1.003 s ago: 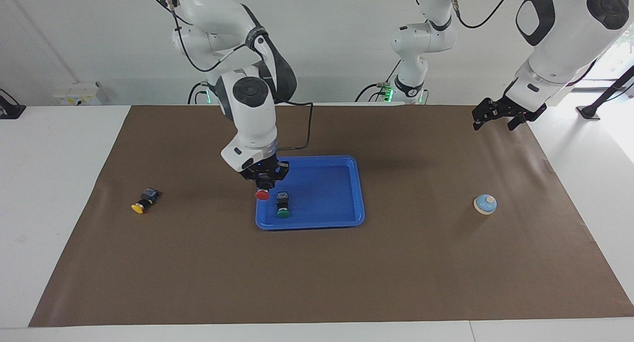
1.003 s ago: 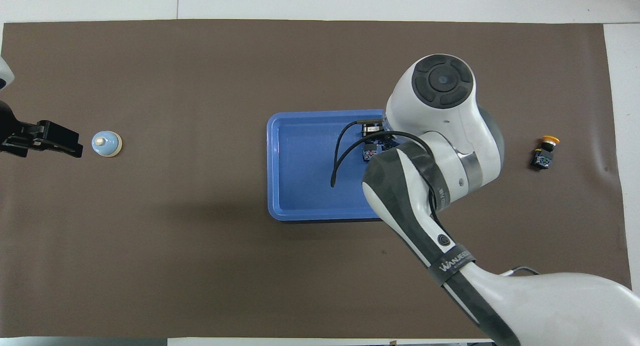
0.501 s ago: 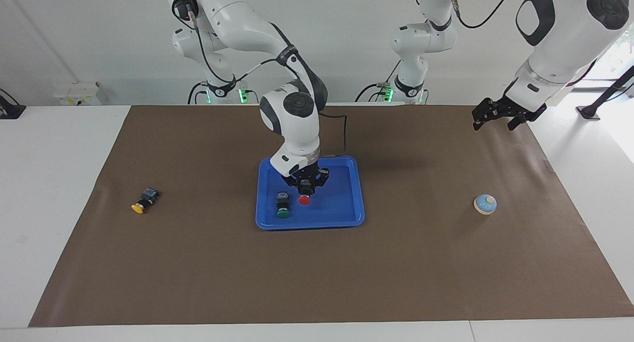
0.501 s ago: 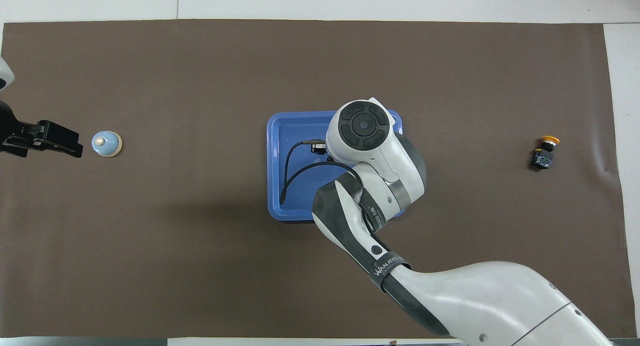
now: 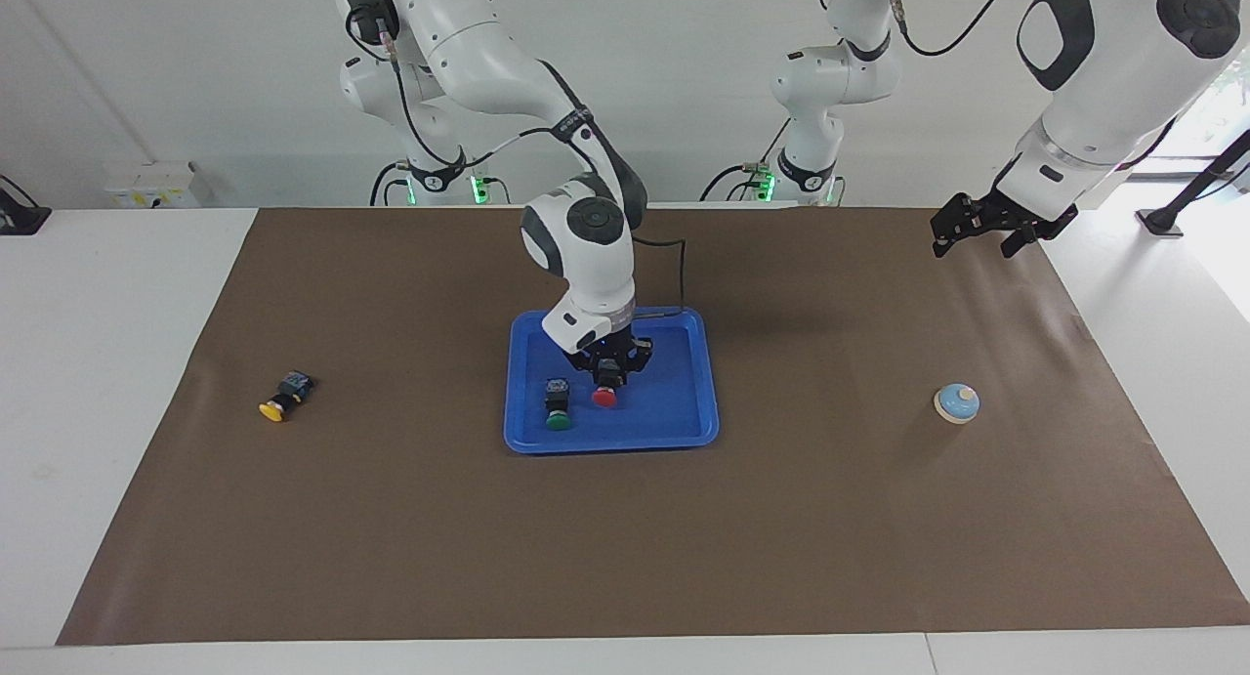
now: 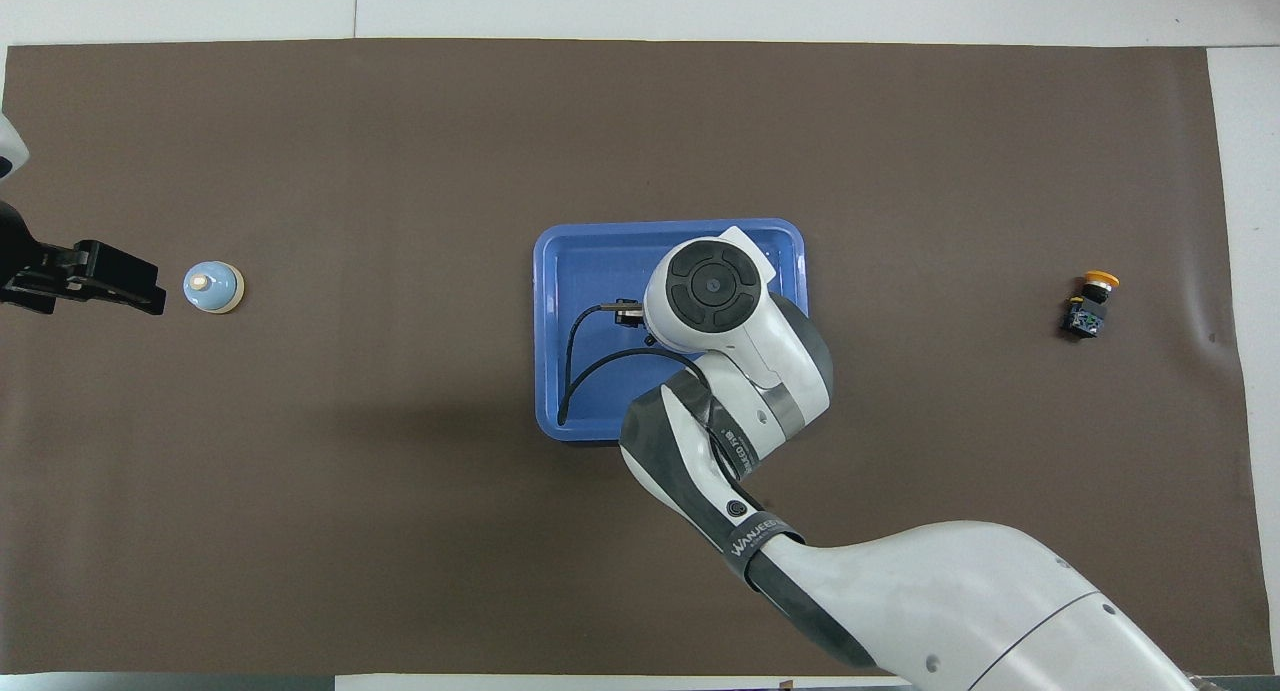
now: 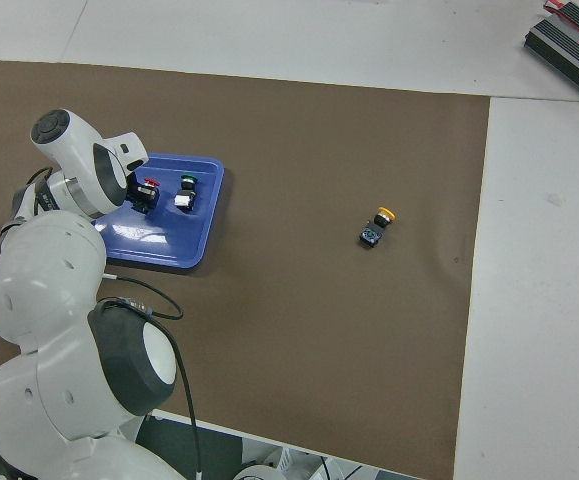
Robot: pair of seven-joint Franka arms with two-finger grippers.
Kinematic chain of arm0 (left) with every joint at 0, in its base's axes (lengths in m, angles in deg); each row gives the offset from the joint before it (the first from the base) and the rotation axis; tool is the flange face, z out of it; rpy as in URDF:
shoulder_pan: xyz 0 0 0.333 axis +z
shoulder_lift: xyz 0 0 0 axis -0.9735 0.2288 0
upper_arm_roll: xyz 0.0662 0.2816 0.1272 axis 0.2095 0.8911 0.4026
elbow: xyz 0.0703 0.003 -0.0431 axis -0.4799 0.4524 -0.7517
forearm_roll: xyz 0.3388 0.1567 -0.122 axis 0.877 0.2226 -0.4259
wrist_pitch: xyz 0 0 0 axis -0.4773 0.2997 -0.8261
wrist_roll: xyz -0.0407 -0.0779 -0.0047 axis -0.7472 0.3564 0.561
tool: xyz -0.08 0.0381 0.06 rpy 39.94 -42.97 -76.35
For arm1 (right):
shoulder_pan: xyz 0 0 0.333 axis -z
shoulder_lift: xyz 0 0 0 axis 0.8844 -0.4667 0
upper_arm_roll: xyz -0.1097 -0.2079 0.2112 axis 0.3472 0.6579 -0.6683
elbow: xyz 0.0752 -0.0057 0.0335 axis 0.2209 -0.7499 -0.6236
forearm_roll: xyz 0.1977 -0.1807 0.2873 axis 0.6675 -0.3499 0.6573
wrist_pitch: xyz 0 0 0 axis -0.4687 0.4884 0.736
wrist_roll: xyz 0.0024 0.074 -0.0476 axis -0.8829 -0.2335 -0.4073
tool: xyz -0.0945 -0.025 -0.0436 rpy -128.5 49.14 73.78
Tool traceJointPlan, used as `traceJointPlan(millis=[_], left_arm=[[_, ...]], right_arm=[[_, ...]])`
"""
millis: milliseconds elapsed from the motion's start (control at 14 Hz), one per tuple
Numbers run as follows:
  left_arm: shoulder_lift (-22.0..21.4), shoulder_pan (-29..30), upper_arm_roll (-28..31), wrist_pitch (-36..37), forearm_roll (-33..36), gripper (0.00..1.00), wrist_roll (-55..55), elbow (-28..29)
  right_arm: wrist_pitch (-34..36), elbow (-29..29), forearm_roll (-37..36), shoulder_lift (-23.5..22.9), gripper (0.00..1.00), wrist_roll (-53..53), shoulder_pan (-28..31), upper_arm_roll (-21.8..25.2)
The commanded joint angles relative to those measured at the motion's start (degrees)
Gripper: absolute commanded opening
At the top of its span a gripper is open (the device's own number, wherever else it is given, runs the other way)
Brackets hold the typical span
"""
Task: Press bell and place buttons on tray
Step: 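Carry the red button into the tray beside the green one, then move the right gripper to the yellow-capped button and grasp it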
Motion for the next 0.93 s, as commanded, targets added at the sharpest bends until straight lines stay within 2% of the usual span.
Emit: traceJointPlan(millis=[0, 72, 286, 430, 573, 859], left_arm=[[-0.7, 0.3, 0.0, 0.2, 0.3, 1.00, -0.1, 0.6], [-0.7, 0.3, 0.0, 0.2, 0.3, 1.00, -0.1, 0.6], [-0.7, 0.3, 0.0, 0.2, 0.3, 1.00, -0.1, 0.6], [-0.7, 0.3, 0.0, 0.2, 0.3, 1.00, -0.1, 0.5], [-0.7, 0.3, 0.0, 0.2, 0.3, 1.00, -0.1, 0.5], [-0.7, 0.3, 0.0, 0.2, 0.3, 1.00, -0.1, 0.6]], right_arm=[[1.2, -0.9, 0.6, 2.0, 1.00, 4.0, 0.5, 0.0], [4.0, 0.0, 0.7, 3.2, 1.00, 3.9, 0.9, 0.1], [13.7, 5.0, 0.6, 6.1, 1.00, 1.6, 7.4, 0.2], [17.2, 5.1, 0.6, 9.0, 1.00, -6.9, 13.4, 0.3], [19.5, 5.1, 0.5, 10.1, 1.00, -16.5, 20.4, 0.4], [18.4, 1.6, -1.3, 10.9, 1.00, -28.9, 31.6, 0.6]])
